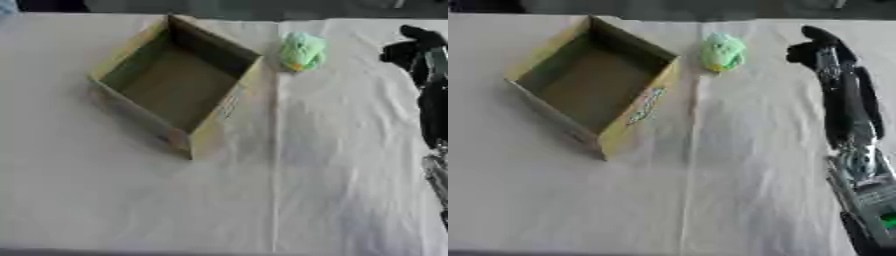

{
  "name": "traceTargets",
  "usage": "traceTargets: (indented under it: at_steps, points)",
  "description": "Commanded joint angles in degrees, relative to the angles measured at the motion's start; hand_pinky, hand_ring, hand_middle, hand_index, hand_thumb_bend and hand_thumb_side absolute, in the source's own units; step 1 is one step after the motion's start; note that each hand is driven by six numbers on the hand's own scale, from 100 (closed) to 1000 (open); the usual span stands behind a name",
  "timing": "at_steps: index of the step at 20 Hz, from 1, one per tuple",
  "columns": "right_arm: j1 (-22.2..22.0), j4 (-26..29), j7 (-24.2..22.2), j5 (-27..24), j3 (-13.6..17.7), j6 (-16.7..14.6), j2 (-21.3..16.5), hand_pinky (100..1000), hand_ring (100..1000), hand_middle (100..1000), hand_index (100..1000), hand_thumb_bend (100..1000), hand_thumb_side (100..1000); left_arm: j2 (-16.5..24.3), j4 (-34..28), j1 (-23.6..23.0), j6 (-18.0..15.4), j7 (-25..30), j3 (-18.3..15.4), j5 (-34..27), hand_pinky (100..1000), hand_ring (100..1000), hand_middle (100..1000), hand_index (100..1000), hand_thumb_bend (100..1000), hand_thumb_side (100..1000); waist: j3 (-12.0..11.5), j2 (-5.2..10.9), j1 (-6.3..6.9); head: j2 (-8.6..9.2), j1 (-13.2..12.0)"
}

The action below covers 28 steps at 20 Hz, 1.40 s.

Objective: Pick up objects on the table and place them in the box.

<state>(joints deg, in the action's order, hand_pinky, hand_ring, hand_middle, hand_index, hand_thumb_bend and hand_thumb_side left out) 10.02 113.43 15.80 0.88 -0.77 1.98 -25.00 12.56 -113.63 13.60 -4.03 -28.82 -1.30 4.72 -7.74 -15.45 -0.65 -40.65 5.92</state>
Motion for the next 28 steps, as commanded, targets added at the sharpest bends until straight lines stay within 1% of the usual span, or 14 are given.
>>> traceTargets:
  at_steps: [1,4,7,10,15,18,20,23,25,28]
  points:
    - [0.35,1.17,0.24,0.25,0.32,0.06,-0.91,885,727,659,875,100,1000,0.68,-0.97,0.20,-0.07,-0.01,-0.01,0.42,325,553,673,803,100,708,0.05,0.80,0.01,0.71,-0.13]
    - [1.38,1.17,0.92,1.39,0.54,0.17,-2.14,883,742,680,885,100,1000,0.78,-0.97,0.13,-0.04,-0.05,-0.02,0.43,324,553,673,803,100,707,0.05,0.83,-0.01,0.55,-0.11]
    - [3.86,1.17,1.42,5.12,0.70,1.74,-5.31,884,764,711,899,100,1000,0.90,-0.97,0.07,0.02,0.00,0.03,0.41,324,553,673,802,100,707,0.01,0.91,-0.07,0.36,0.02]
    - [7.36,1.17,0.06,9.93,0.37,5.28,-9.11,883,778,728,905,100,1000,0.88,-0.97,0.03,0.11,0.07,0.09,0.33,324,553,673,802,100,708,-0.08,1.00,-0.12,0.43,0.10]
    - [13.27,1.06,-4.68,16.68,-0.50,12.41,-14.35,887,802,758,922,100,1000,0.82,-0.97,-0.01,0.23,0.39,0.32,0.18,323,554,673,802,100,709,-0.36,1.05,-0.08,0.57,0.33]
    - [16.61,0.16,-7.33,19.15,-0.88,15.05,-16.33,890,815,770,926,100,1000,0.85,-0.97,-0.02,0.27,0.49,0.38,0.11,322,554,673,802,100,709,-0.52,1.07,-0.03,0.49,0.50]
    - [19.46,-1.87,-9.06,20.49,-1.22,16.14,-17.69,892,820,776,927,100,1000,0.78,-0.97,-0.06,0.29,0.63,0.51,0.03,322,554,673,803,100,708,-0.64,1.09,-0.05,0.44,0.78]
    - [23.70,-6.36,-11.53,22.25,-2.11,16.93,-19.55,895,829,786,932,100,1000,0.77,-0.97,-0.09,0.34,0.78,0.63,-0.08,322,555,673,803,100,710,-0.84,1.15,-0.05,0.44,0.95]
    - [26.59,-10.08,-13.12,23.45,-2.92,16.98,-20.52,898,837,795,936,101,1000,0.79,-0.97,-0.07,0.37,0.88,0.72,-0.13,322,555,673,802,100,710,-0.98,1.23,-0.06,0.42,1.08]
    - [30.81,-16.31,-15.95,25.84,-4.34,15.84,-21.32,903,849,807,947,136,1000,0.85,-0.97,-0.03,0.40,1.04,0.81,-0.19,322,555,673,802,100,710,-1.15,1.34,-0.08,0.49,1.20]
